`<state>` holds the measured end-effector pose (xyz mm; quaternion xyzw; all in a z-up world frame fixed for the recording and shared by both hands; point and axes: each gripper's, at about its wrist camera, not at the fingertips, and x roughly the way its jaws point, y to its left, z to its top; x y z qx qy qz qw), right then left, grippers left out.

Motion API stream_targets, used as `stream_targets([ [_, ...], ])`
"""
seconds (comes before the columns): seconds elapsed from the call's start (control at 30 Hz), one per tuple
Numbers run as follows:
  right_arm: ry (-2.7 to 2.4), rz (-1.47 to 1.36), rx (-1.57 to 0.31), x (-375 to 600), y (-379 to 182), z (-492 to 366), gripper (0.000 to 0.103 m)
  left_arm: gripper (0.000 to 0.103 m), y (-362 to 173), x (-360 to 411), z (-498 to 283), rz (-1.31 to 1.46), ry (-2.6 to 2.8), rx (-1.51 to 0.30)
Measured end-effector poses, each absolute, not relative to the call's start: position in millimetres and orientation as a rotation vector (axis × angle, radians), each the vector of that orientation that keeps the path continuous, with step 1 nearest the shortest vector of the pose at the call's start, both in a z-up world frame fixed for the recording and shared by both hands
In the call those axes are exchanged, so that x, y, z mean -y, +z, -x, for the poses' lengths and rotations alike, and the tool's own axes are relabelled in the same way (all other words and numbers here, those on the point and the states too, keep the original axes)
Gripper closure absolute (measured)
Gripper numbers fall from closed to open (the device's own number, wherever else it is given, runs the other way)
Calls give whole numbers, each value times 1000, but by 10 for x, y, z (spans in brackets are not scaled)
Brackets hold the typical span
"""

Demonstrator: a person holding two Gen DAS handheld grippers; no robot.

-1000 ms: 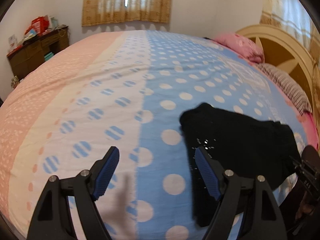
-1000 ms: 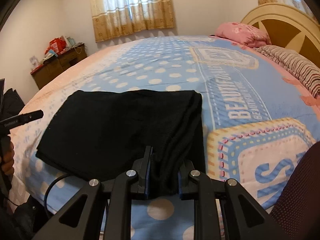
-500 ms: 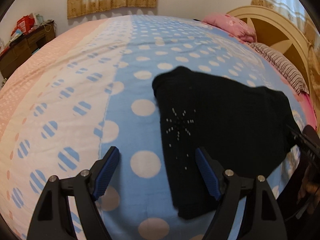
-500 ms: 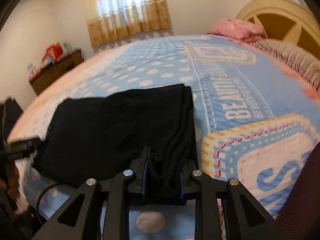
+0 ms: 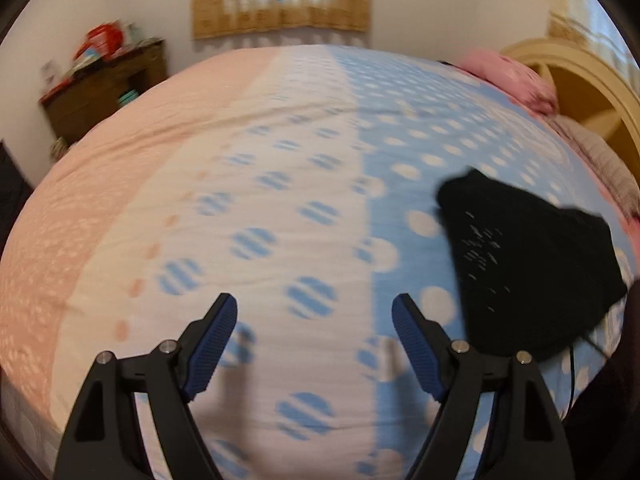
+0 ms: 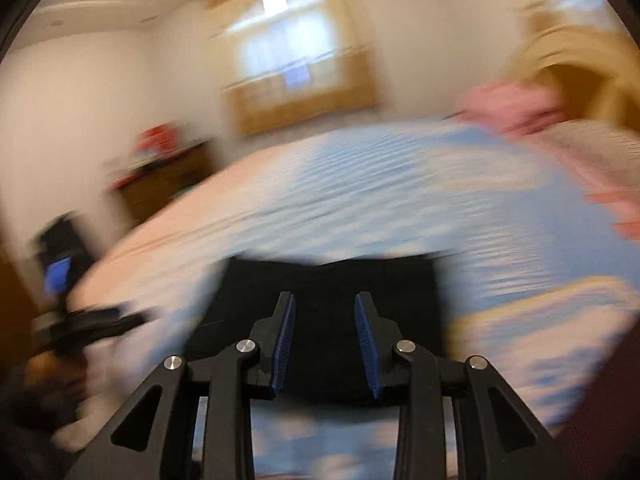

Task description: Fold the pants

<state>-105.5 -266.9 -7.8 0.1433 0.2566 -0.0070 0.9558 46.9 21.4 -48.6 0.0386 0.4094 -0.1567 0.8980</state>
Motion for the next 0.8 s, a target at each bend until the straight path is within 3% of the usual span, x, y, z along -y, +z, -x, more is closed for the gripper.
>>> stream_targets([
  [0.13,306,-440,-628,2053,-371,572,70,21,-501,-331,-465,-34,-322,-859],
  [0.37,316,-559,-813,1641,-994,66,70,21,-500,-376,-438,-49,-341,-855],
  [0.67,279,-585,-729,1673,-997,-130,71,21,-542,-366,-470,-34,-349,-871],
  [0.73,261,-506,-729,1580,-982,-168,93,21,-539,-368,-474,-31,-344,-871],
  [0.8,228,-484,-757,1570,-1073,-217,99,21,-530,-373,-474,-25,-343,-870],
])
